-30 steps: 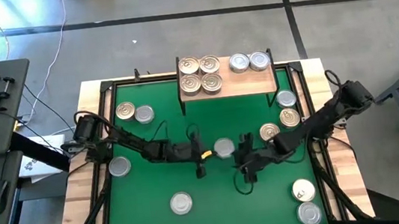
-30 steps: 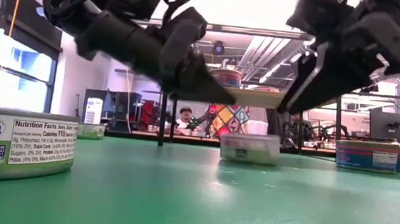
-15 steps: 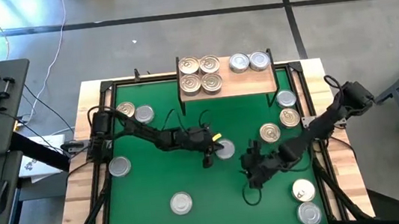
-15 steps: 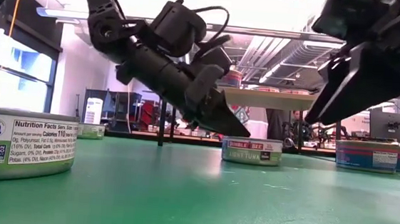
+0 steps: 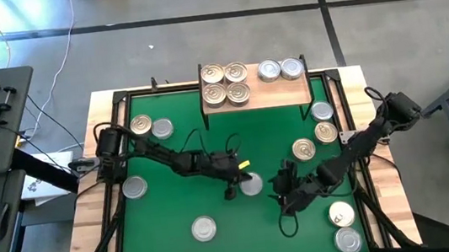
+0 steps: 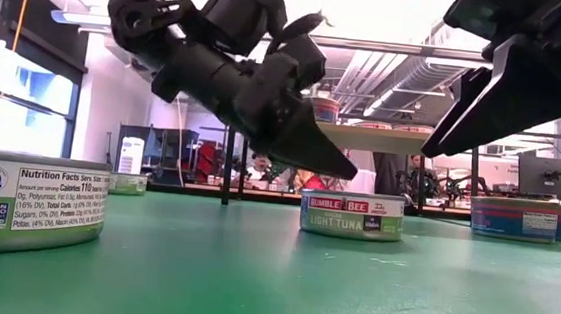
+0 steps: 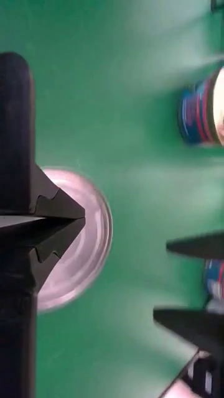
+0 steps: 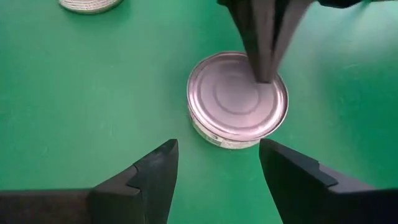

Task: Stack canned seafood by type on shelf
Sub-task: Put the green tuna can on the shelf

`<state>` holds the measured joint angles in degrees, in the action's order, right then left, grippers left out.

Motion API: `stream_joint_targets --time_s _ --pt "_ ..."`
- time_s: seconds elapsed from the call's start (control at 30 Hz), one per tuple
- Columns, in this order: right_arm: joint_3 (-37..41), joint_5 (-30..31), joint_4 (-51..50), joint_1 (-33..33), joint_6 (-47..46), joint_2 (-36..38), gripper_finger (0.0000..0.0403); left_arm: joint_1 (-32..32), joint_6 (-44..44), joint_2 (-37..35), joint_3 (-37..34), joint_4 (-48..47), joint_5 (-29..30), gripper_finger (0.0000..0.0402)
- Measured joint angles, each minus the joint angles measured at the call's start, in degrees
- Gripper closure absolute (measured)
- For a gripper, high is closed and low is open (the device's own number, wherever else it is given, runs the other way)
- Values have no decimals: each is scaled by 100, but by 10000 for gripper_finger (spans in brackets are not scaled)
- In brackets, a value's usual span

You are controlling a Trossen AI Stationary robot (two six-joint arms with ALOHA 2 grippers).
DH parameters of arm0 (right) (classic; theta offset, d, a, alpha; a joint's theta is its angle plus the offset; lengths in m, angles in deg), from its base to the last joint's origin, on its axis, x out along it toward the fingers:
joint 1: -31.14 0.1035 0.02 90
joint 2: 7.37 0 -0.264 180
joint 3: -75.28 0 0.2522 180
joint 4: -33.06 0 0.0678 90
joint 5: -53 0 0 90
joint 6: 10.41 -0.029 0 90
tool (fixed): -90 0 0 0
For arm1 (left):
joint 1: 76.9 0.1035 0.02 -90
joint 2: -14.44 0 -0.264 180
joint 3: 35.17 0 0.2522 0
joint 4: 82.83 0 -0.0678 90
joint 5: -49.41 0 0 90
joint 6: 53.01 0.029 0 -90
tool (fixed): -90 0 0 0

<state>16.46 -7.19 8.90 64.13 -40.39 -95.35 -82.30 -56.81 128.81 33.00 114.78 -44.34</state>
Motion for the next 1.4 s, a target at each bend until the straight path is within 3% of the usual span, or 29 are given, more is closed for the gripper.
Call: stream_joint_targets --time_s 0.43,0.9,1.4 --pt "0 178 99 0 93 -15 183 236 -307 393 20 258 102 401" --pt "0 276 1082 -126 1835 -684 182 241 -175 409 -11 185 49 402" --pt "0 170 1040 -302 2297 -706 182 290 -302 269 -34 128 -78 402"
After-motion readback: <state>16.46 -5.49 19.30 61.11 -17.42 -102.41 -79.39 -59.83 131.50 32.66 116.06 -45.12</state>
